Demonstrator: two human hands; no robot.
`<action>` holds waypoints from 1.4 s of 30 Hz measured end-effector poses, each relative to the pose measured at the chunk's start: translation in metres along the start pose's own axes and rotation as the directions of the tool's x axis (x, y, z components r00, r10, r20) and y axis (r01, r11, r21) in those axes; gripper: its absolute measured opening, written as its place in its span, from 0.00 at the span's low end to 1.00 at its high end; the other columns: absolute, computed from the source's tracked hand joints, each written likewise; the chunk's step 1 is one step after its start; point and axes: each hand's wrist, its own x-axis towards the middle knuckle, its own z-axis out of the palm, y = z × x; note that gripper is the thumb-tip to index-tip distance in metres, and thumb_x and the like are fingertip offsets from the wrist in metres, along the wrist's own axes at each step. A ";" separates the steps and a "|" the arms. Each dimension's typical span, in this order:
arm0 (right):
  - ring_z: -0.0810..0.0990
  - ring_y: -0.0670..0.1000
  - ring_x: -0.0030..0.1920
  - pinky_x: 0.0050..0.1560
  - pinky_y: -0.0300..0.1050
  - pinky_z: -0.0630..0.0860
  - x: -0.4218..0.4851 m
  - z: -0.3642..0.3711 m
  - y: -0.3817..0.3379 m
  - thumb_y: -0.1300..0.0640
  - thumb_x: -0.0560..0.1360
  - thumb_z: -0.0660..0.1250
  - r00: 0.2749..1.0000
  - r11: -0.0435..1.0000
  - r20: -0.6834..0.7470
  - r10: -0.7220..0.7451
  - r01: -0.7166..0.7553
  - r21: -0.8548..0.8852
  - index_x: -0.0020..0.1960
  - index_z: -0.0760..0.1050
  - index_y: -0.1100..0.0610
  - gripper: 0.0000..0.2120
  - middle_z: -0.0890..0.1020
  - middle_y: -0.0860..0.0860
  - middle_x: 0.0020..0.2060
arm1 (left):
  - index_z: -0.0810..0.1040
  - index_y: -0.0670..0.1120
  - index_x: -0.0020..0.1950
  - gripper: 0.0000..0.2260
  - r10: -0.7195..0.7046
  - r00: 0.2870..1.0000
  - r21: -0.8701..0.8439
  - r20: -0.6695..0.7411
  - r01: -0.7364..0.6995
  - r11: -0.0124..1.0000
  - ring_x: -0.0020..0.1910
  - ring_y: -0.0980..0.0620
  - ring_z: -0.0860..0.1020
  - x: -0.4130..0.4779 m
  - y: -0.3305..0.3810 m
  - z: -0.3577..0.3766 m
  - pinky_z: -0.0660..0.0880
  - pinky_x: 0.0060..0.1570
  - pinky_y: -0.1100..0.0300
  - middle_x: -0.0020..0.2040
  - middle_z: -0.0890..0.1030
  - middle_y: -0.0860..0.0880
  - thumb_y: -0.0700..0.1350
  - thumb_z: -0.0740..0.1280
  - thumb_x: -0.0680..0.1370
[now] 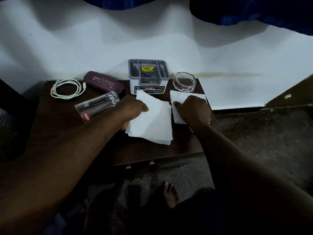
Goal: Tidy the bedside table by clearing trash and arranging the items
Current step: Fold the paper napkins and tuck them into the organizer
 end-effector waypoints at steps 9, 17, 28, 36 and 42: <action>0.84 0.62 0.48 0.41 0.45 0.69 -0.002 0.004 -0.007 0.49 0.71 0.63 0.997 0.999 -0.062 -0.039 0.038 -0.009 0.47 0.81 0.57 0.14 0.86 0.56 0.46 | 0.82 0.36 0.58 0.12 -0.002 1.000 -0.008 0.002 0.002 1.000 0.50 0.38 0.85 -0.005 0.005 -0.002 0.81 0.58 0.39 0.53 0.85 0.39 0.35 0.73 0.75; 0.79 0.54 0.37 0.43 0.46 0.73 0.006 -0.057 -0.024 0.53 0.69 0.71 0.972 0.728 0.194 0.132 -0.228 0.646 0.38 0.81 0.57 0.07 0.81 0.50 0.31 | 0.82 0.36 0.60 0.13 -0.028 1.000 -0.052 0.008 0.028 0.998 0.51 0.37 0.85 -0.004 0.005 -0.006 0.80 0.58 0.39 0.54 0.85 0.38 0.36 0.73 0.75; 0.82 0.56 0.50 0.61 0.48 0.76 -0.042 -0.106 -0.059 0.56 0.74 0.59 0.572 -0.137 0.570 -0.590 -0.767 0.627 0.51 0.86 0.58 0.17 0.85 0.55 0.49 | 0.82 0.42 0.43 0.14 -0.040 0.977 -0.404 0.210 0.124 0.906 0.36 0.48 0.85 -0.009 -0.002 -0.016 0.82 0.32 0.61 0.34 0.86 0.49 0.41 0.61 0.84; 0.89 0.57 0.48 0.45 0.45 0.82 -0.039 -0.061 -0.054 0.56 0.78 0.62 0.617 0.106 0.759 -0.208 -0.757 0.644 0.44 0.73 0.53 0.04 0.88 0.54 0.53 | 0.80 0.37 0.58 0.14 -0.080 0.942 -0.447 0.327 0.228 0.865 0.44 0.44 0.87 -0.010 0.000 -0.012 0.84 0.43 0.53 0.46 0.87 0.41 0.42 0.57 0.85; 0.88 0.50 0.40 0.42 0.47 0.83 -0.087 -0.074 -0.058 0.32 0.72 0.70 0.794 0.742 0.549 -0.261 -0.199 0.640 0.46 0.81 0.52 0.23 0.88 0.49 0.41 | 0.76 0.39 0.70 0.16 -0.231 0.952 -0.404 0.201 0.295 0.866 0.64 0.37 0.79 -0.003 -0.025 -0.007 0.73 0.68 0.39 0.65 0.81 0.37 0.41 0.60 0.84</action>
